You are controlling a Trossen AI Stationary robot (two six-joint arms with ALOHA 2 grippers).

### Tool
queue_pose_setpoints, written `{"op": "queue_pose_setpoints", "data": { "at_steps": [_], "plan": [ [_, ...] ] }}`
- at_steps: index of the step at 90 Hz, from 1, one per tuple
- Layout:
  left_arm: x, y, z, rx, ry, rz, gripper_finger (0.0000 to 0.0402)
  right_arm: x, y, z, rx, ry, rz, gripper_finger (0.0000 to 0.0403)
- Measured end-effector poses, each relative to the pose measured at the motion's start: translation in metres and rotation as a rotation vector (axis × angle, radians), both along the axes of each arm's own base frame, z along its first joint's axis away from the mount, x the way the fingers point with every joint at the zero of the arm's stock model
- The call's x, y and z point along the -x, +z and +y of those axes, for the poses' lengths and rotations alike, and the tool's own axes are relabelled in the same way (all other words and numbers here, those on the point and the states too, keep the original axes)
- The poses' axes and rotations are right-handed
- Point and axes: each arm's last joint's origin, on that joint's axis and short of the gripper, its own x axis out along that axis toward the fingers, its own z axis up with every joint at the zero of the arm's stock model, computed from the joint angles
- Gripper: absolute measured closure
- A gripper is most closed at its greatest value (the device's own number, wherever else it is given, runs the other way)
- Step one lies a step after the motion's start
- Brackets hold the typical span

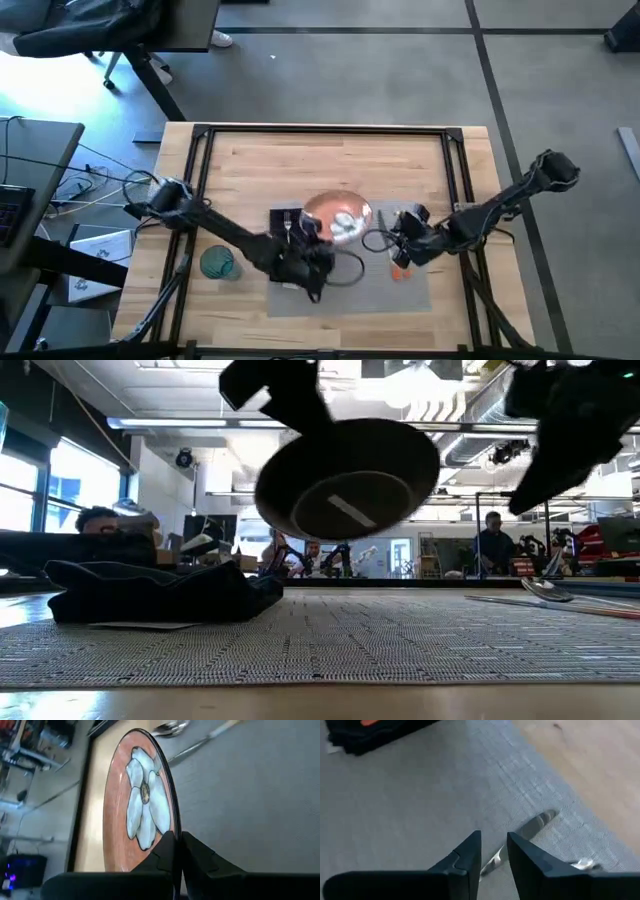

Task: Set table place
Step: Put the brown plate on the gray mat to the right of the black napkin, then put the blue cup on the top left of the spoon

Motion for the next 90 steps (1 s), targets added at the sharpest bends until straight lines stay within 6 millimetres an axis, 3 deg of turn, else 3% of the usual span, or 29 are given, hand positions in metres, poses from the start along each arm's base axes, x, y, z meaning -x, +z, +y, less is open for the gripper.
{"op": "queue_pose_setpoints", "data": {
  "at_steps": [22,43,61,90],
  "plan": [
    [-0.020,-0.049,-0.029,0.037,-0.077,0.116,0.0401,0.014,0.001,0.020,-0.022,-0.010,-0.064,0.0324],
    [-0.023,-0.074,-0.038,0.041,-0.098,0.169,0.0399,0.018,0.000,0.027,-0.042,-0.009,-0.079,0.0325],
    [-0.025,-0.076,-0.038,0.112,-0.115,0.179,0.0368,0.018,0.001,0.028,-0.052,-0.004,-0.085,0.0325],
    [-0.030,-0.074,-0.038,0.239,-0.171,0.184,0.0269,0.018,0.001,0.029,-0.054,0.002,-0.081,0.0325]
  ]
}}
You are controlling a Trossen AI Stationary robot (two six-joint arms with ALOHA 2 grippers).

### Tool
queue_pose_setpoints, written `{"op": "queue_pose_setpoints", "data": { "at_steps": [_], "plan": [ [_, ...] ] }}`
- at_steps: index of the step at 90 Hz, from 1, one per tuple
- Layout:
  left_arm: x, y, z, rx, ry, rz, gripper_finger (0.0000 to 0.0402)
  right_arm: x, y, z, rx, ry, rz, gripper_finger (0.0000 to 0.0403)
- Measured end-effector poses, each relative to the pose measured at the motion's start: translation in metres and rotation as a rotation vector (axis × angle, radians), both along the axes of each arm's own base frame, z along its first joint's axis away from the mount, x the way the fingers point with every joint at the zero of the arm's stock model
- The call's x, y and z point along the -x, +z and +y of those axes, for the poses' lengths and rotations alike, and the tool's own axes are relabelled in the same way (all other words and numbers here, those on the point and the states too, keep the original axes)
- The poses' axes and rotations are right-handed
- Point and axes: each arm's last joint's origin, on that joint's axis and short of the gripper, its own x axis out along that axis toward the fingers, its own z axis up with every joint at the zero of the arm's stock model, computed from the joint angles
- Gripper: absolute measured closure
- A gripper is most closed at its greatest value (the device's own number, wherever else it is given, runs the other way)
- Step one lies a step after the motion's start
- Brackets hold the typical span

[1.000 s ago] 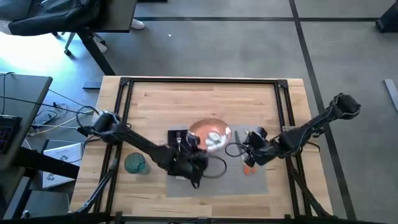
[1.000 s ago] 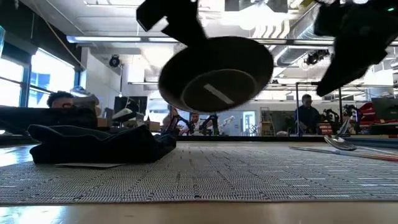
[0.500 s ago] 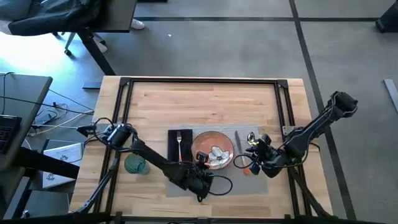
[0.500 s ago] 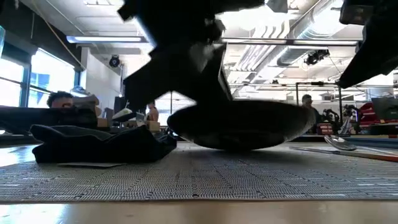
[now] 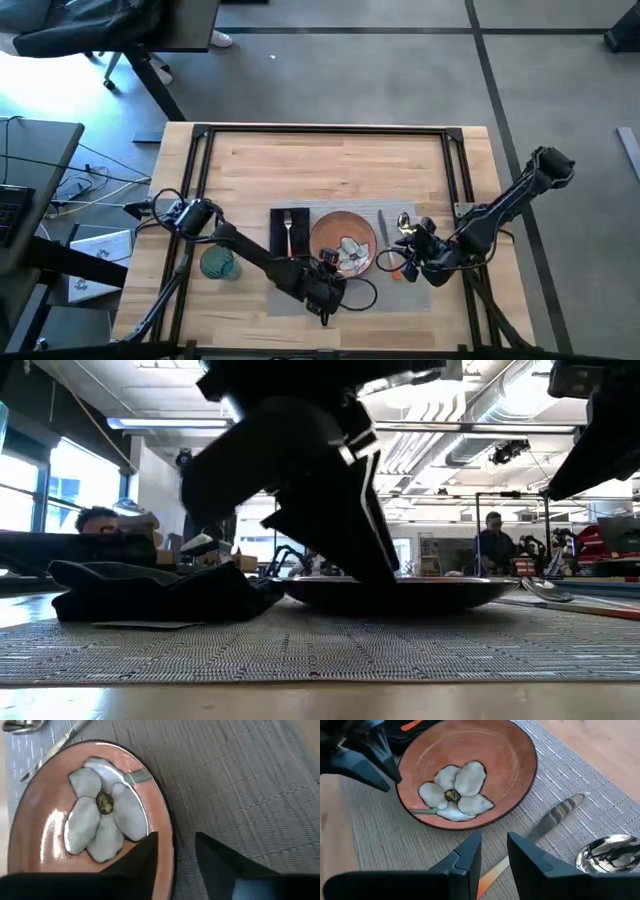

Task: Set table place
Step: Put the blue cup on the top left of the spoon

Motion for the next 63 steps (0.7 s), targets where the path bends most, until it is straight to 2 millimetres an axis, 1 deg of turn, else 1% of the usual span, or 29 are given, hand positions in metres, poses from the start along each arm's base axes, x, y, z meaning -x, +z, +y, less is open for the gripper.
{"op": "queue_pose_setpoints", "data": {
  "at_steps": [7,16,28,34,40,47,57,63],
  "plan": [
    [0.003,0.013,-0.003,0.008,0.006,0.022,0.0253,0.000,0.000,0.000,-0.005,0.004,0.005,0.0325],
    [0.012,0.045,-0.007,0.007,0.059,0.058,0.0246,0.000,0.000,0.000,-0.007,0.006,0.007,0.0325],
    [0.032,0.084,0.002,-0.016,0.153,0.106,0.0245,0.000,0.000,0.000,0.011,-0.015,-0.015,0.0325],
    [0.043,0.103,0.009,0.015,0.194,0.113,0.0245,-0.001,0.001,-0.001,0.022,-0.030,-0.033,0.0325],
    [0.058,0.126,0.015,0.096,0.228,0.133,0.0245,-0.001,0.001,-0.001,0.027,-0.035,-0.039,0.0325],
    [0.079,0.148,0.026,0.161,0.320,0.146,0.0245,-0.001,0.001,-0.001,0.025,-0.036,-0.039,0.0325],
    [0.117,0.166,0.046,0.142,0.500,0.209,0.0245,-0.001,0.001,-0.001,0.017,-0.044,-0.042,0.0325],
    [0.143,0.174,0.055,0.118,0.580,0.234,0.0245,-0.002,0.000,0.000,0.021,-0.044,-0.038,0.0325]
  ]
}}
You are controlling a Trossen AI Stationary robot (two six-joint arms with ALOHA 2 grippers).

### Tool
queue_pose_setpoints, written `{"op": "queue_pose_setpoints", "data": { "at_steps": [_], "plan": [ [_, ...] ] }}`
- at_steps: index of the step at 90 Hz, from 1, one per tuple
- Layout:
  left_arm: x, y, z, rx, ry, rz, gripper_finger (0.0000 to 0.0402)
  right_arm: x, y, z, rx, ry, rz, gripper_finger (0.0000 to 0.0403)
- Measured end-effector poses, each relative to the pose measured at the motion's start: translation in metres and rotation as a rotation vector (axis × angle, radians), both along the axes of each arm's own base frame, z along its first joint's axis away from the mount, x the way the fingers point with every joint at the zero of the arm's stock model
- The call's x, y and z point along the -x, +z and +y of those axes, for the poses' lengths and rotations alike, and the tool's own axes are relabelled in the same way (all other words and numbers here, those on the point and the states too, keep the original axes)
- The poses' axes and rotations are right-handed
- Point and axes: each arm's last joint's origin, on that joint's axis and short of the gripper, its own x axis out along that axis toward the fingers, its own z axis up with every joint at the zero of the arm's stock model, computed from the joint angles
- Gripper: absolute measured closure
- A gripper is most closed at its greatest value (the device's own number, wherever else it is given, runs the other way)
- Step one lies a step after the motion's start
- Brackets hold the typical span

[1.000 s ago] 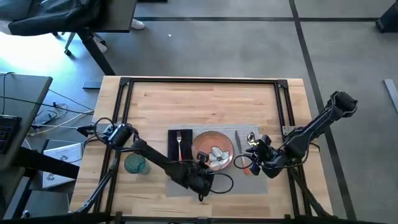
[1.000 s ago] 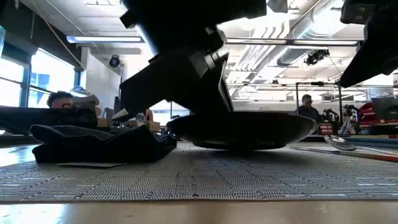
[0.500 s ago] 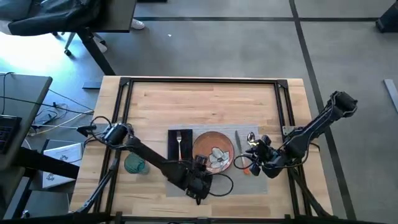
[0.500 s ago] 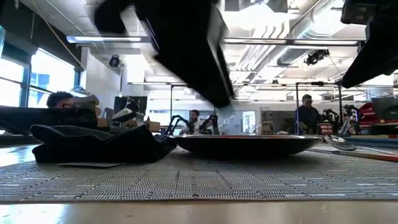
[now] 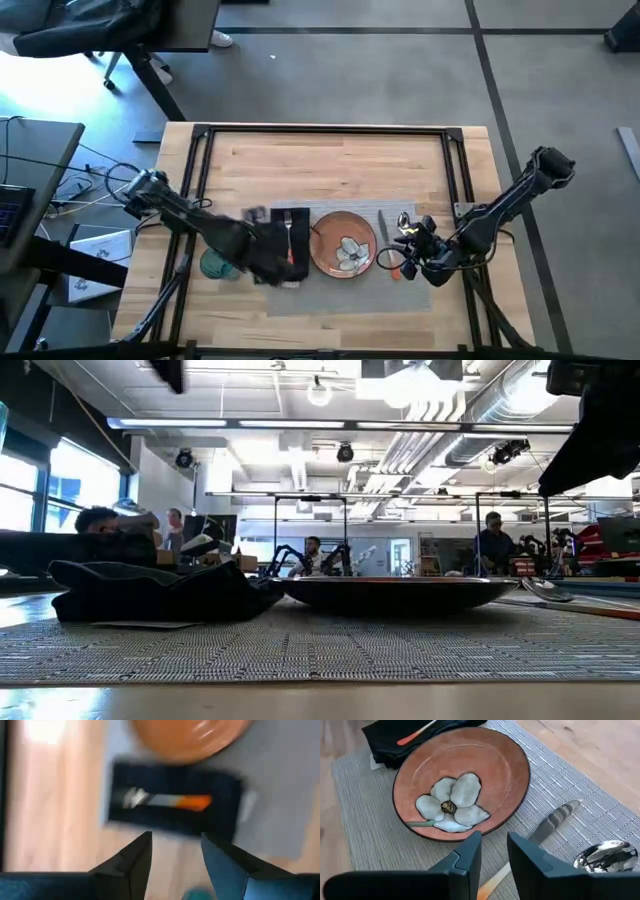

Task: Set table place
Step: Put the blue cup on the top left of the spoon

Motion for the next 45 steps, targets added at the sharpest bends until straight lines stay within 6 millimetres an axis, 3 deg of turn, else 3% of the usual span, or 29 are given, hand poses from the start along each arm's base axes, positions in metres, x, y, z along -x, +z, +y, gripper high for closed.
{"op": "queue_pose_setpoints", "data": {
  "at_steps": [23,35,45],
  "plan": [
    [0.078,0.016,0.018,0.156,0.117,-0.084,0.0245,-0.007,-0.019,0.007,0.039,0.010,0.076,0.0324],
    [0.106,0.004,0.024,0.236,0.135,-0.063,0.0245,-0.013,-0.031,0.012,0.040,0.023,0.108,0.0324],
    [0.113,-0.016,0.022,0.258,0.088,-0.010,0.0245,-0.017,-0.039,0.017,0.053,0.049,0.123,0.0324]
  ]
}}
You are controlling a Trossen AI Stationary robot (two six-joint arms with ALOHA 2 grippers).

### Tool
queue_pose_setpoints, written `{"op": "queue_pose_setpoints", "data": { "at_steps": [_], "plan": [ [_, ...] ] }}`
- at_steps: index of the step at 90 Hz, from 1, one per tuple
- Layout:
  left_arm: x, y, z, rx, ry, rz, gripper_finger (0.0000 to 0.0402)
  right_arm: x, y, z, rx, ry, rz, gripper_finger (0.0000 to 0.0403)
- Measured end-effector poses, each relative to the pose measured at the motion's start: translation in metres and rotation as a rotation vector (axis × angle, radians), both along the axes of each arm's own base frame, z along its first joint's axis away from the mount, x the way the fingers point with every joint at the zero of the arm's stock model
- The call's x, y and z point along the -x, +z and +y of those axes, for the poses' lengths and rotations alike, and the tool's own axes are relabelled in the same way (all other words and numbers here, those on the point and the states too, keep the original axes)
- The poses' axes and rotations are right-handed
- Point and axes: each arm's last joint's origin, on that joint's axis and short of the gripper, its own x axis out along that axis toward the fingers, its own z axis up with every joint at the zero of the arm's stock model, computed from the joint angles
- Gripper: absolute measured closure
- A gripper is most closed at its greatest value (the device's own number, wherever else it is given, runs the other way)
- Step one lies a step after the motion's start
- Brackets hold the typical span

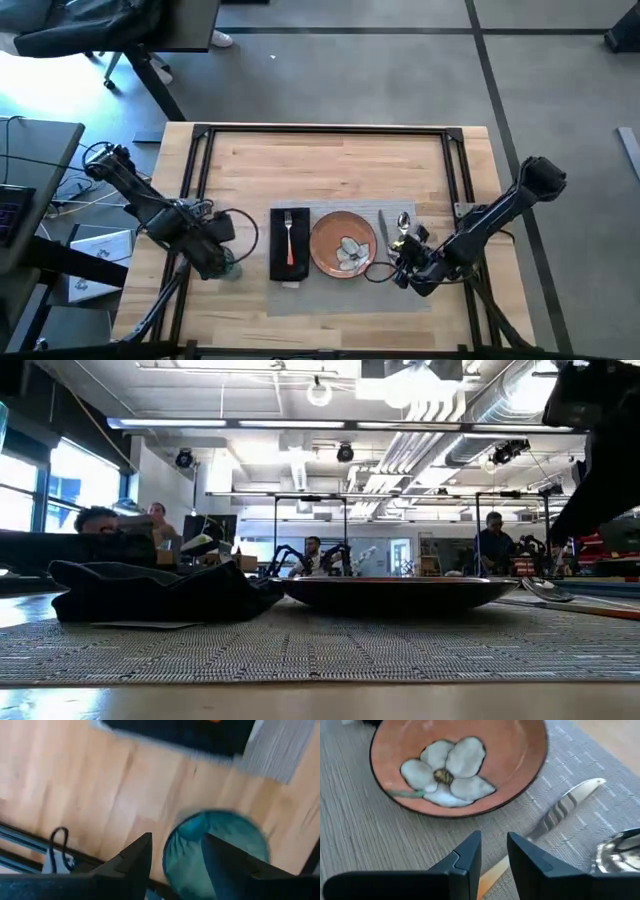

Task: Set table place
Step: Put the blue cup on the top left of the spoon

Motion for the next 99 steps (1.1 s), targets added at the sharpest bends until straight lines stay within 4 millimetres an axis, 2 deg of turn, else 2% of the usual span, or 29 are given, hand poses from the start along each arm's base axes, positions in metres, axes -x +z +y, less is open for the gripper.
{"op": "queue_pose_setpoints", "data": {
  "at_steps": [15,32,49,57,65,71,82,99],
  "plan": [
    [0.000,-0.022,-0.001,-0.025,-0.073,0.041,0.0245,-0.003,-0.006,0.003,0.009,0.017,0.010,0.0324],
    [0.003,-0.037,0.001,-0.056,-0.084,0.080,0.0245,-0.004,-0.005,0.003,0.003,0.017,0.003,0.0324],
    [0.000,-0.060,0.000,-0.019,-0.122,0.084,0.0250,-0.004,-0.005,0.003,0.009,0.014,-0.002,0.0324],
    [-0.003,-0.063,0.002,0.001,-0.098,0.081,0.0285,-0.004,-0.005,0.003,0.009,0.014,-0.002,0.0324],
    [-0.006,-0.063,0.005,0.040,-0.089,0.095,0.0358,-0.004,-0.005,0.003,0.009,0.014,-0.002,0.0324],
    [-0.008,-0.061,0.007,0.064,-0.083,0.106,0.0389,-0.004,-0.005,0.003,0.017,0.022,0.000,0.0324],
    [-0.016,-0.045,0.009,0.086,-0.074,0.060,0.0397,-0.005,-0.005,0.004,0.024,0.040,-0.003,0.0325],
    [-0.035,0.003,0.023,0.097,-0.040,-0.104,0.0400,-0.006,-0.004,0.005,0.040,0.069,-0.018,0.0325]
  ]
}}
